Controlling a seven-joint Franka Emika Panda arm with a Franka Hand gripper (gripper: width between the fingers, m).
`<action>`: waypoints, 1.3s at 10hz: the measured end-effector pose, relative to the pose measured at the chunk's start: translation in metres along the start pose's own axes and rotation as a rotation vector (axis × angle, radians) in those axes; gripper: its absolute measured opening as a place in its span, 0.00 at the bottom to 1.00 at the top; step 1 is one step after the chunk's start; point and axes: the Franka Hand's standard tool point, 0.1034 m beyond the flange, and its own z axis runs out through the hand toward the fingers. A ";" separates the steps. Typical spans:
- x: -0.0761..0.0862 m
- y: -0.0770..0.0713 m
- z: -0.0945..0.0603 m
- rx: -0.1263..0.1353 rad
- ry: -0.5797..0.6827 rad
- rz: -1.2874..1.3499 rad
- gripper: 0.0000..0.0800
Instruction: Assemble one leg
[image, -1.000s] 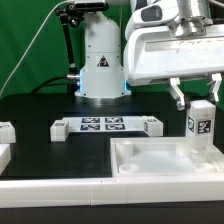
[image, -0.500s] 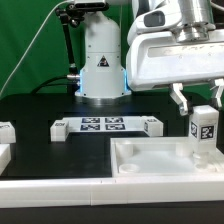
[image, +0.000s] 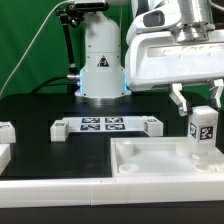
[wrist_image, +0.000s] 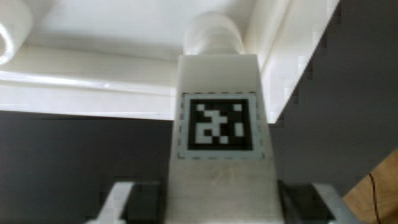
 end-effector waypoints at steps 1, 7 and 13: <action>0.002 -0.001 0.002 -0.001 0.015 -0.002 0.36; -0.006 0.000 0.016 -0.008 0.045 -0.004 0.36; -0.004 -0.002 0.019 -0.014 0.109 -0.009 0.60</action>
Offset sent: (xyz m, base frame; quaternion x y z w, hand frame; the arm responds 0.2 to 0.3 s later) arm -0.0018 -0.0002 -0.0122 -0.0040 0.0164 -0.0086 0.9998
